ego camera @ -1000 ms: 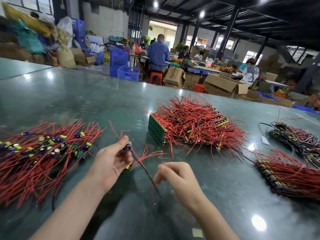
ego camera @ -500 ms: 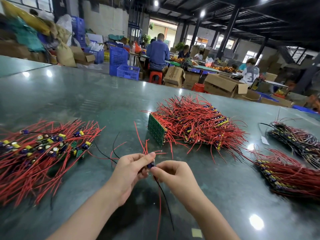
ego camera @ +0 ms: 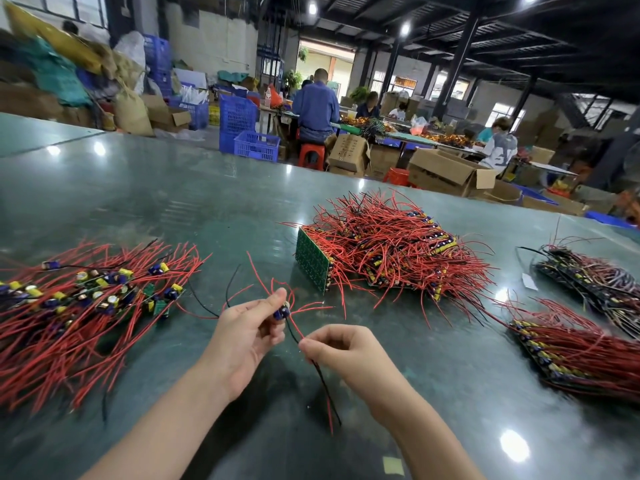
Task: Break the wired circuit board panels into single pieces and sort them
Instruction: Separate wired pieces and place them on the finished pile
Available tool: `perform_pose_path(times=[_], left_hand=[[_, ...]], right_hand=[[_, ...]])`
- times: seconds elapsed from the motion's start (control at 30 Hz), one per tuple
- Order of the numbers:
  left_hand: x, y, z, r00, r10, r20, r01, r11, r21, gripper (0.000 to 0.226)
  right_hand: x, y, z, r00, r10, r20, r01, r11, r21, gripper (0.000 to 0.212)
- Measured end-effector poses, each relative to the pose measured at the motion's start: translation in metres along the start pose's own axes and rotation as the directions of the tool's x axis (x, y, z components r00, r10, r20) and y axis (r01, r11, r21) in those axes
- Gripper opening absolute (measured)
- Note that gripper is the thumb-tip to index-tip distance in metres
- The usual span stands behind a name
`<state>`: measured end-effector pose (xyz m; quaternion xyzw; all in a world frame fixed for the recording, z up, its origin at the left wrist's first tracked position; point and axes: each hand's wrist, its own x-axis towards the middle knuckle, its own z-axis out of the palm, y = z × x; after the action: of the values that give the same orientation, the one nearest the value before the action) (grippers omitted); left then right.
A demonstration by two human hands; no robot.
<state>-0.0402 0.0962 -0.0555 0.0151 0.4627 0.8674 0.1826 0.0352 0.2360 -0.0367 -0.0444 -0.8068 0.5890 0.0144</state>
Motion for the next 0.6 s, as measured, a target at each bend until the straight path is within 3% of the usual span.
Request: perform_pose_path(times=[0.17,0.3,0.47,0.6], left_hand=[[0.001,0.007,0.000,0.996,-0.082,-0.028,0.079,0.992,-0.095,0.022],[0.002,0.009,-0.001,0.995,-0.090,-0.035,0.087,0.994,-0.071,0.020],[0.000,0.007,-0.003,0.995,-0.079,0.058,0.082,0.995,-0.063,0.021],[0.001,0.005,-0.004,0.999,-0.038,0.008,0.038,0.998,-0.056,0.018]], right_hand=[[0.001,0.002,0.001,0.976,0.089,0.201,-0.159,0.917,0.366,0.020],[0.002,0.003,0.004,0.981,0.080,0.177,-0.151,0.889,0.432,0.011],[0.005,0.007,0.004,0.996,0.074,0.047,-0.084,0.952,0.294,0.012],[0.006,0.012,0.009,0.992,-0.118,-0.050,0.109,0.980,-0.164,0.016]])
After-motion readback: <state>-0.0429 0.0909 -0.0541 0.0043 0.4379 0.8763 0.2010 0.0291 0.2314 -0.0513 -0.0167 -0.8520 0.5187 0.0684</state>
